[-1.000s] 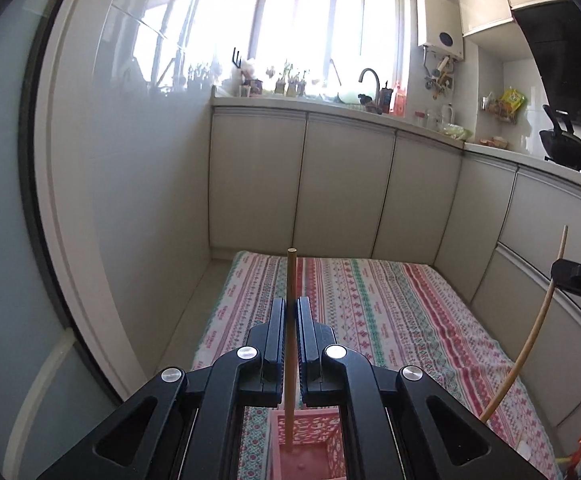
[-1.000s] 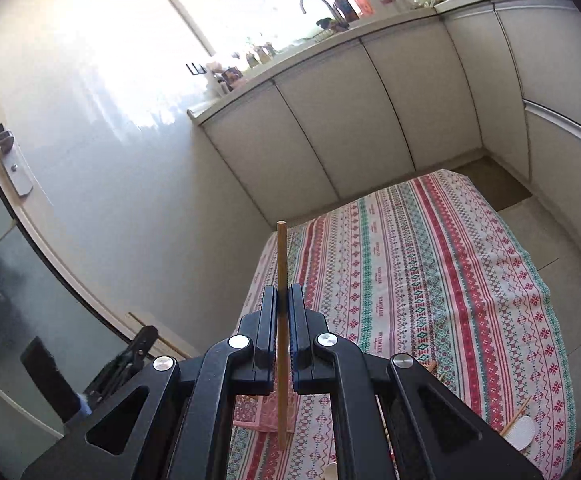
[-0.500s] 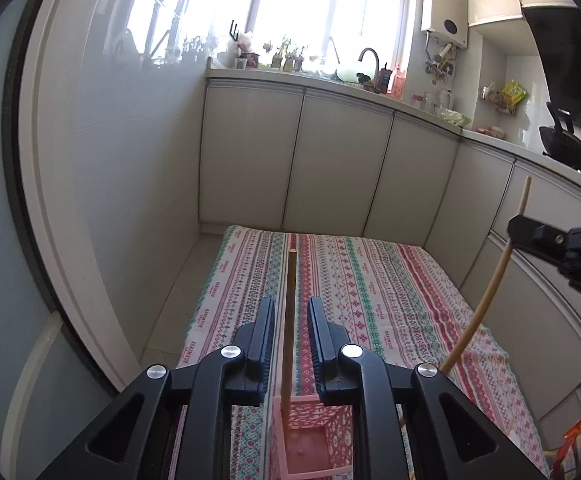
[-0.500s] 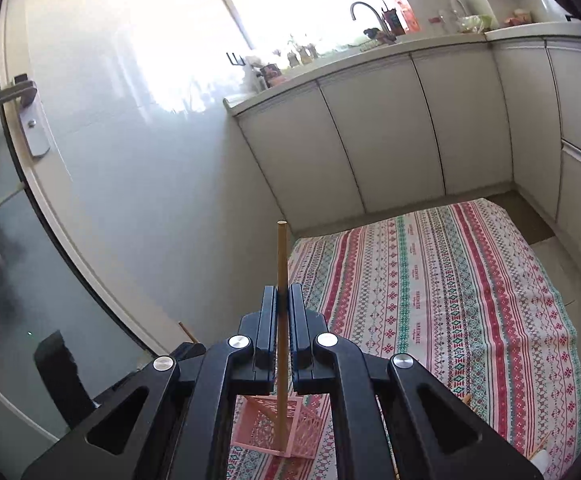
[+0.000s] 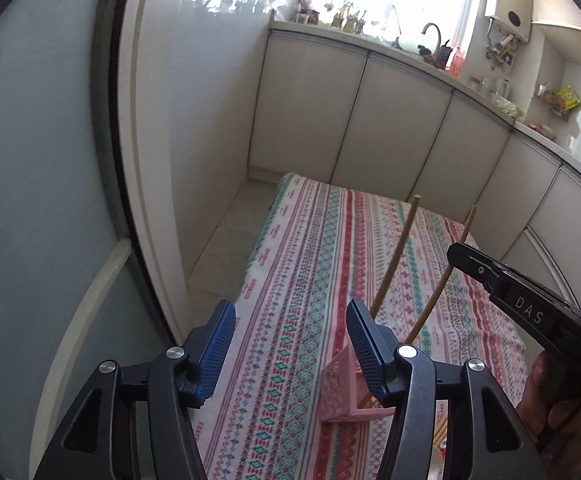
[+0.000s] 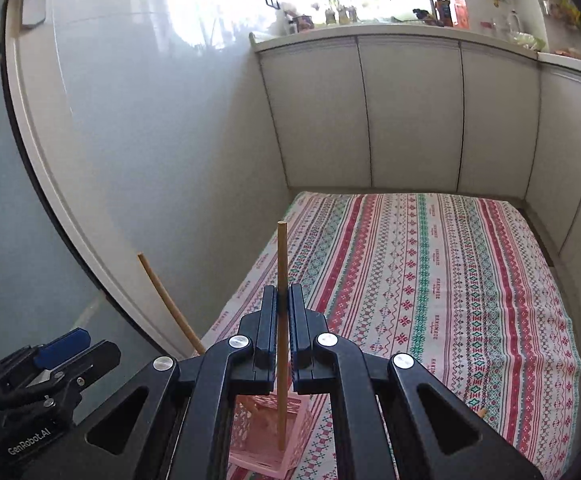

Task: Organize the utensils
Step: 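Lower the right gripper's chopstick into the pink basket and open the right gripper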

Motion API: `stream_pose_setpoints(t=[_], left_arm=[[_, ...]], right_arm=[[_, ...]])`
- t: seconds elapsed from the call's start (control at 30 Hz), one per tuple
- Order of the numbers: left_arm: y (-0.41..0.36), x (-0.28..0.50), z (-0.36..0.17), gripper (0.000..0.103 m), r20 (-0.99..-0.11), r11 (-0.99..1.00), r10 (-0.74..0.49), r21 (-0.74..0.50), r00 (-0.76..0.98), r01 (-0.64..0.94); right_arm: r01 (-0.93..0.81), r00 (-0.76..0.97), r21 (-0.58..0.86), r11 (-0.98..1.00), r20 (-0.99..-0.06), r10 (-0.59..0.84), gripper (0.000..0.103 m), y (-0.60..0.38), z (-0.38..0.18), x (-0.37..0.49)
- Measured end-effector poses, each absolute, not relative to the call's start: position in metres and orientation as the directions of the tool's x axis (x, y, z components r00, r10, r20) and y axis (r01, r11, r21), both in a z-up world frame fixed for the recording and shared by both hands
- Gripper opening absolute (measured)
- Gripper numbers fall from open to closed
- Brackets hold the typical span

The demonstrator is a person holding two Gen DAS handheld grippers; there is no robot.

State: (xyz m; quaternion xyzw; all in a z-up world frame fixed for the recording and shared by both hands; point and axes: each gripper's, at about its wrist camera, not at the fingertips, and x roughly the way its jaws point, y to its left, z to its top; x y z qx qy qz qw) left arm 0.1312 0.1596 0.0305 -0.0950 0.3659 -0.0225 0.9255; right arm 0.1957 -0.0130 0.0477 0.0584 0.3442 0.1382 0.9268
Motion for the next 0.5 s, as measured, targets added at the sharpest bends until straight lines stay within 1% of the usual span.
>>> stream_pose_setpoints(t=[0.1, 0.17, 0.33, 0.4, 0.47, 0.5], left_arm=[[0.165, 0.135, 0.023, 0.060, -0.698, 0.979, -0.108, -0.198, 0.708, -0.046], [0.166, 0.135, 0.022, 0.061, -0.705, 0.979, -0.108, -0.198, 0.701, -0.047], [0.162, 0.134, 0.022, 0.068, -0.710, 0.981, -0.115, -0.189, 0.695, -0.031], [0.159, 0.133, 0.023, 0.070, -0.714, 0.982, -0.123, -0.187, 0.689, -0.019], [0.154, 0.130, 0.024, 0.072, -0.717, 0.982, -0.138, -0.189, 0.684, 0.000], [0.151, 0.129, 0.025, 0.074, -0.718, 0.982, -0.147, -0.191, 0.680, 0.011]], right_arm=[[-0.236, 0.703, 0.232, 0.944, -0.630, 0.331, 0.005, -0.006, 0.040, 0.199], [-0.249, 0.684, 0.278, 0.928, -0.627, 0.371, 0.006, -0.005, 0.037, 0.201], [-0.260, 0.643, 0.370, 0.892, -0.623, 0.446, 0.009, -0.008, 0.038, 0.204], [-0.250, 0.638, 0.392, 0.885, -0.621, 0.455, 0.012, -0.013, 0.041, 0.203], [-0.237, 0.638, 0.401, 0.885, -0.623, 0.453, 0.022, -0.023, 0.045, 0.199], [-0.231, 0.640, 0.404, 0.885, -0.622, 0.451, 0.025, -0.028, 0.048, 0.196]])
